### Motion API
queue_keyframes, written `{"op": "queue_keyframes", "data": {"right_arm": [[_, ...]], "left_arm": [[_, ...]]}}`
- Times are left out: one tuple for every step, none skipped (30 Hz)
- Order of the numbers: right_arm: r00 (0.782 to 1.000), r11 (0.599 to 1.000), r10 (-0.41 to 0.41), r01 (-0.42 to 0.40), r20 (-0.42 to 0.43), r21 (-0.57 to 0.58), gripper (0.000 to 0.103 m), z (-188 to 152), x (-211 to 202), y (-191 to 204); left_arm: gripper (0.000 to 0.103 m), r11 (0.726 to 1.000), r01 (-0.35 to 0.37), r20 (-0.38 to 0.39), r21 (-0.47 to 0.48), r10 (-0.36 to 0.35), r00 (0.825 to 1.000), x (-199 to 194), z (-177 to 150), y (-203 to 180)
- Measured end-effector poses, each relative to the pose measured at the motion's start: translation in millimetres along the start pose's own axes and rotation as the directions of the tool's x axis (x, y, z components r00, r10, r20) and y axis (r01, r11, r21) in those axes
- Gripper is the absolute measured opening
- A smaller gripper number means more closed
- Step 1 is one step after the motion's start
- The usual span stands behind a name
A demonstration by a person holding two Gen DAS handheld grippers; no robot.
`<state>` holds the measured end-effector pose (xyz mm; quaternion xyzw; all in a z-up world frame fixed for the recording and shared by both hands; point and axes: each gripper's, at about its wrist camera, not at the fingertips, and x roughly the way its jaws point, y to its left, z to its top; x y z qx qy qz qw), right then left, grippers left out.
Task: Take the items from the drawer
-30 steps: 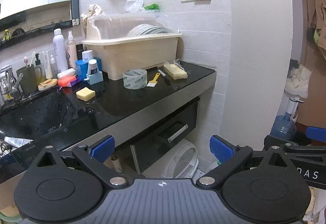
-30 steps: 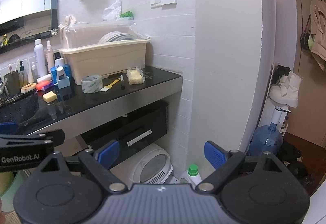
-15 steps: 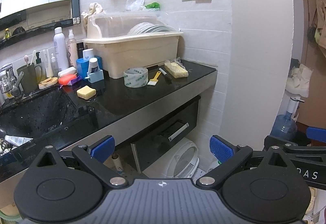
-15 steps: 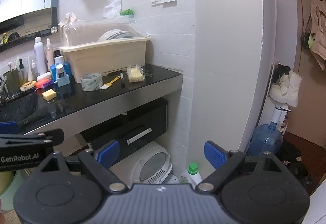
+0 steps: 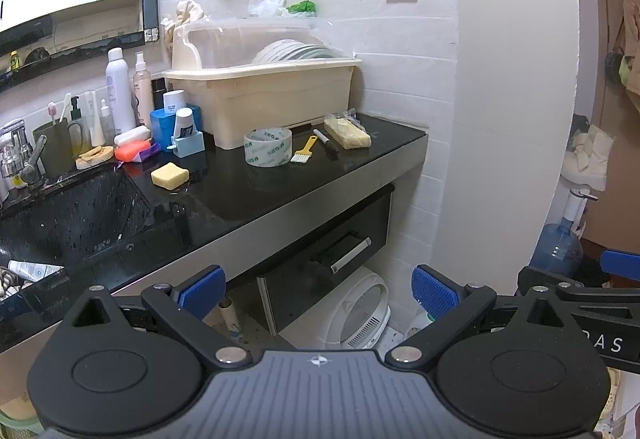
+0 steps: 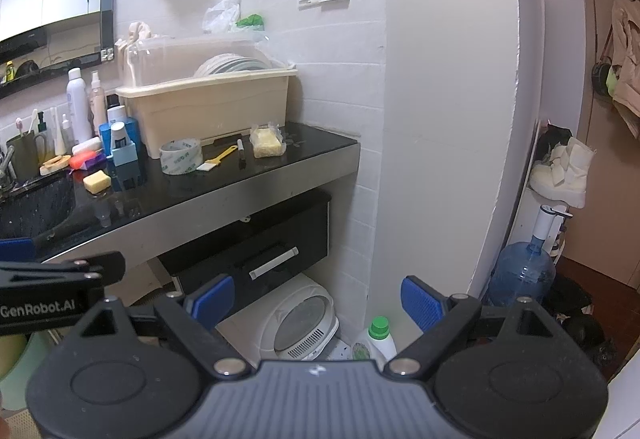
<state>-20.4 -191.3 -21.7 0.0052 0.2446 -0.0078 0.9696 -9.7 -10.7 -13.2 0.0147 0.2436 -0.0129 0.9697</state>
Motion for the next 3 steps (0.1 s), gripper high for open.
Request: {"op": "queue_keyframes", "data": {"right_arm": [[1.000,1.000,0.000,0.000,-0.001,0.000,0.091,-0.1,0.2,0.1],[1.000,1.000,0.000,0.000,-0.001,0.000,0.091,-0.1,0.4,0.3],[1.000,1.000,0.000,0.000,-0.002,0.000,0.091,-0.2,0.7,0.4]], "left_arm": [[0.101,1.000,-0.001,0.000,0.000,0.001,1.000,-0.1,0.0,-0.1],[0.101,1.000,-0.002,-0.001,0.001,0.002,1.000,-0.2,-0.1,-0.1],[0.101,1.000,-0.003,-0.001,0.001,0.003,1.000,-0.3,-0.1,-0.2]]}}
